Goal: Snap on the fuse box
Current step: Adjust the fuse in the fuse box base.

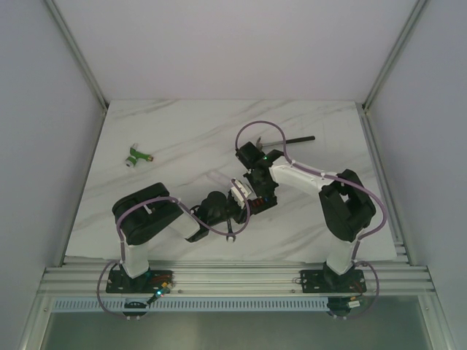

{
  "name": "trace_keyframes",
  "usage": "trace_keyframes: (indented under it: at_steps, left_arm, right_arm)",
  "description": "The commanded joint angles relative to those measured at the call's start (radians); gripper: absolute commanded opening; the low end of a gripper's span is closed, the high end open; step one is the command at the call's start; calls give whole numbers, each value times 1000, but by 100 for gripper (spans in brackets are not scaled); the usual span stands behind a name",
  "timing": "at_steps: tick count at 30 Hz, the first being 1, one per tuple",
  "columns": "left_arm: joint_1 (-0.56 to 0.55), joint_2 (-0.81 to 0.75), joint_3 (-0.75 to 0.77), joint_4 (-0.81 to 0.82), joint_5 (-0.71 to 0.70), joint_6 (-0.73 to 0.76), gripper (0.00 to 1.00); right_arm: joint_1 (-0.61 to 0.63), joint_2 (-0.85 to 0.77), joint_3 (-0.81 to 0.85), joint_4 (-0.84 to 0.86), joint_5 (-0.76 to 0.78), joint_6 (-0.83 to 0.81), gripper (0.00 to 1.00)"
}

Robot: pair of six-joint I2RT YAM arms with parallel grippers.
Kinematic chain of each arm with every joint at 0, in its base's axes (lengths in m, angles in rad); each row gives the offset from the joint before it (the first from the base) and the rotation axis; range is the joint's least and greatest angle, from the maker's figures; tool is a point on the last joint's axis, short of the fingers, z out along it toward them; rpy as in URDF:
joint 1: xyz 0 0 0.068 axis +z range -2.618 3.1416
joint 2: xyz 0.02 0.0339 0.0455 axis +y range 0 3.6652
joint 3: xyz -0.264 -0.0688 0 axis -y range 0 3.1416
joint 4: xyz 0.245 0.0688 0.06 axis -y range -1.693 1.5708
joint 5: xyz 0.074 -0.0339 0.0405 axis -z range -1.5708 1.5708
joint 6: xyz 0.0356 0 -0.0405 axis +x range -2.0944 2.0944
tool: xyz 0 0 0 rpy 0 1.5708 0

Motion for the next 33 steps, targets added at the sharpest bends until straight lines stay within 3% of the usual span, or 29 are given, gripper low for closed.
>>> trace_keyframes:
  at_steps: [1, 2, 6, 13, 26, 33]
  left_arm:
    - [1, 3, -7, -68, -9, -1, 11]
    - [1, -1, -6, -72, -9, -1, 11]
    - [1, -17, -2, -103, -7, 4, 13]
    - [-1, -42, 0, -132, -1, 3, 14]
    - [-1, -38, -1, -128, 5, 0, 14]
    - [-2, -34, 2, -126, 9, 0, 14]
  right_arm:
    - [8, 88, -145, 112, -123, 72, 0]
    - [7, 52, -137, 99, -111, 75, 0]
    - [0, -87, -121, 69, -75, 90, 15]
    - [-29, -203, -152, 69, -68, 96, 19]
    - [-41, -165, -166, 124, -82, 96, 16]
    - [-52, -122, -161, 115, -81, 96, 2]
